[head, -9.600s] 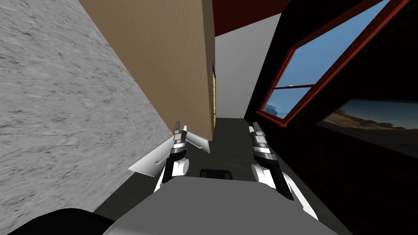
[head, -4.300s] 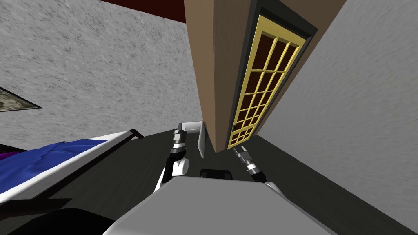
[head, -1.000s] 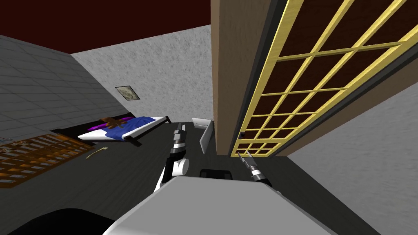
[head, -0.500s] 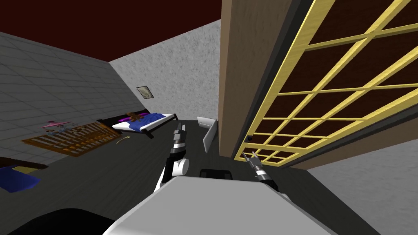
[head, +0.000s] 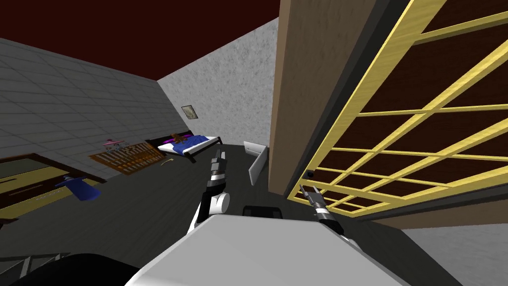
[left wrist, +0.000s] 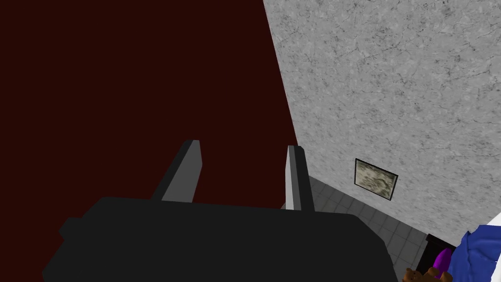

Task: Push the door open

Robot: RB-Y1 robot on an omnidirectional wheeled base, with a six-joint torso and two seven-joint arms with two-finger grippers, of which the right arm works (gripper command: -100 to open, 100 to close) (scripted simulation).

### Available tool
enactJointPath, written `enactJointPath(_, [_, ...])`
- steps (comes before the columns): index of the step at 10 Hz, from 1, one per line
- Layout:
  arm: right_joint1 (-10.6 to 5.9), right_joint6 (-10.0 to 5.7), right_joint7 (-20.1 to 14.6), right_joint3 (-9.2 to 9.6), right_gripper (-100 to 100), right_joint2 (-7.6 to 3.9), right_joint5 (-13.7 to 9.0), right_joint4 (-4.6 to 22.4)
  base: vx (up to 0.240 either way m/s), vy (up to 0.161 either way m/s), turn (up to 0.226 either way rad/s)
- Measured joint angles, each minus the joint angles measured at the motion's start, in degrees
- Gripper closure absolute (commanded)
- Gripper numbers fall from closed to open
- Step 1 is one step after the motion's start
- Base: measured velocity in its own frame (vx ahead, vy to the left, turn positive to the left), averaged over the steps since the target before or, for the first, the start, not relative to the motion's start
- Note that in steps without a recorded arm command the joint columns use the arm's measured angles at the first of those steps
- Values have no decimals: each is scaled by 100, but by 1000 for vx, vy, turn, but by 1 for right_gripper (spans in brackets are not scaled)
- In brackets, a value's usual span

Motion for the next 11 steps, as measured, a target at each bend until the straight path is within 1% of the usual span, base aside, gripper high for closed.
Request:
enactJointPath(1, [-55, 1, 29, -107, -100, -35, -79, 106, 36, -91, 247])
enactJointPath(2, [-64, 44, 45, -203, -100, -12, -148, 103, 52, -102, 253])
enactJointPath(3, [-130, 47, 88, -322, -100, -38, -235, 236, 53, -104, 200])
enactJointPath(5, [-145, 152, 109, -499, -100, 18, -362, 201, 48, -98, 118])
enactJointPath(6, [-184, 130, 130, -559, -100, -23, -409, 317, 25, -84, 178])
enactJointPath(7, [-271, 69, 184, -660, -100, -83, -484, 530, 35, -131, 201])
enactJointPath(8, [-324, 61, 230, -772, -100, -85, -566, 631, 47, -151, 193])
enactJointPath(9, [-364, 104, 251, -873, -100, -76, -638, 668, 61, -125, 210])
enactJointPath(10, [-359, 141, 254, -957, -100, -31, -701, 669, 8, -34, 37])
enactJointPath(11, [-346, 134, 253, -955, 100, -9, -700, 677, -14, 15, -33])
